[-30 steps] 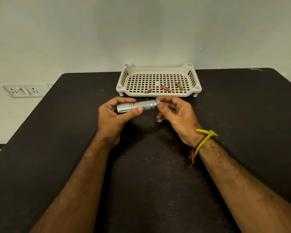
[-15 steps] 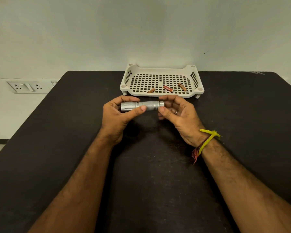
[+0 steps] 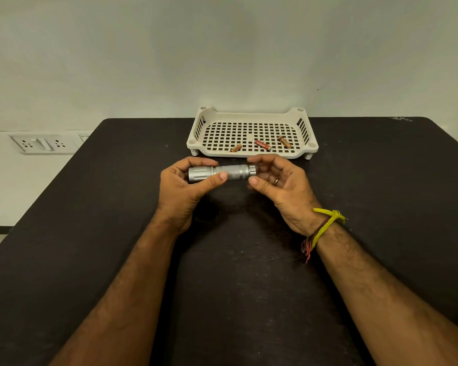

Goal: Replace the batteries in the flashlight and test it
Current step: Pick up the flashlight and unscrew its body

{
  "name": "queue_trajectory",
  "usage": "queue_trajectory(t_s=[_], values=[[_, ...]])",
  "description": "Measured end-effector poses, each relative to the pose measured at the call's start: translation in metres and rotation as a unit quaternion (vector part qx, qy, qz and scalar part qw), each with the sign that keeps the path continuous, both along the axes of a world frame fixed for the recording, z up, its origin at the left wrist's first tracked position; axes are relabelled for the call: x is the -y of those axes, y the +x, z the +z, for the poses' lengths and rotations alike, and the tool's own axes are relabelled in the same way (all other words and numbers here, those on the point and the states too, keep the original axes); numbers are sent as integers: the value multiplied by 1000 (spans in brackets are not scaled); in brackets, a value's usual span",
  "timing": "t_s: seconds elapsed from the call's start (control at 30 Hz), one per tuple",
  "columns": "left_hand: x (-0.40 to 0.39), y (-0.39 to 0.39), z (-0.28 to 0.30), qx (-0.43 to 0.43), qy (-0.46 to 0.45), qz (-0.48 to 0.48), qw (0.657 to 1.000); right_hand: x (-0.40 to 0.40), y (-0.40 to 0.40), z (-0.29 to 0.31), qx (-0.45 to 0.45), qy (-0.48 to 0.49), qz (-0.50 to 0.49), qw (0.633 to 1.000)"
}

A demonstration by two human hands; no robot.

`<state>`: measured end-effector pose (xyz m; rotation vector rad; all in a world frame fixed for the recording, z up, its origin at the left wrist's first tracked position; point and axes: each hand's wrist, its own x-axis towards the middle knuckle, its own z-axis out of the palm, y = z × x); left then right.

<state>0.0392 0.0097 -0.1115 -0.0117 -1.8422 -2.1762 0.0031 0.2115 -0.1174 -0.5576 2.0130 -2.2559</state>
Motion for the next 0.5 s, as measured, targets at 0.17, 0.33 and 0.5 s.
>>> queue_trajectory(t_s=[0.17,0.33,0.5], values=[[-1,1,1,3,6,1,1000,6,3,2,38,-17,-5,999],[-4,2,1,2,-40,-14,999,3,8,3,-43,-23,-54,997],[-9,5,3,-5,-152,-56,987,3,10,8,-86,17,-91,992]])
